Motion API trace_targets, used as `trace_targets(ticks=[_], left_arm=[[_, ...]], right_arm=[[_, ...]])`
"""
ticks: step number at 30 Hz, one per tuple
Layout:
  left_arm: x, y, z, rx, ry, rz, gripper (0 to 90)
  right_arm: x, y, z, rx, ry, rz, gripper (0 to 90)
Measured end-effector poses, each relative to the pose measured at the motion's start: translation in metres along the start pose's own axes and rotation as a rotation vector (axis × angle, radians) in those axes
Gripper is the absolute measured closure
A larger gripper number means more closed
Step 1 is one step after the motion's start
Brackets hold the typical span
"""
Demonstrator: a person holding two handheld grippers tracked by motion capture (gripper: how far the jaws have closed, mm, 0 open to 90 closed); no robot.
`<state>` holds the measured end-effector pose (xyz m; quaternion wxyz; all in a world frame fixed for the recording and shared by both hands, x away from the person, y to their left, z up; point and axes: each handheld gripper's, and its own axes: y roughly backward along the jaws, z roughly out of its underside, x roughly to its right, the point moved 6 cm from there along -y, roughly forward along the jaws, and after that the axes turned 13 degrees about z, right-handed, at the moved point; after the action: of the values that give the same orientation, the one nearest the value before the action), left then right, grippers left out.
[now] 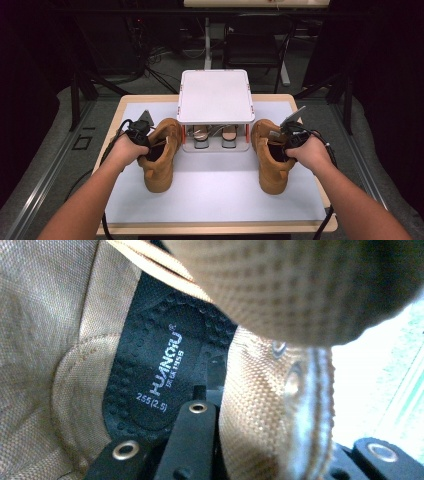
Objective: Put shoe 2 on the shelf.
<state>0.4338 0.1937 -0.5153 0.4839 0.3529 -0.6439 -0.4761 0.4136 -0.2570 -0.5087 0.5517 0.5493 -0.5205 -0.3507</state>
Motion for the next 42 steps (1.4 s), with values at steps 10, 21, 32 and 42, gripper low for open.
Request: trace_targets(ticks=[10,21,32,42], left_arm=[[-0.006,0.009,-0.007,0.016,0.048,0.05,86.8],[-0.006,0.035,-0.011,0.068,0.084,0.103,86.7],[-0.012,0.051,-0.019,0.102,0.129,0.108,86.7],[-0.017,0.058,-0.027,0.133,0.167,0.109,86.6]], right_arm=[[0.008,0.006,-0.001,0.0,-0.044,-0.056,86.2],[0.024,0.019,-0.002,0.006,-0.083,-0.058,86.0],[0.035,0.039,-0.016,0.041,-0.16,-0.08,85.8],[0.042,0.048,-0.03,0.055,-0.207,-0.092,85.8]])
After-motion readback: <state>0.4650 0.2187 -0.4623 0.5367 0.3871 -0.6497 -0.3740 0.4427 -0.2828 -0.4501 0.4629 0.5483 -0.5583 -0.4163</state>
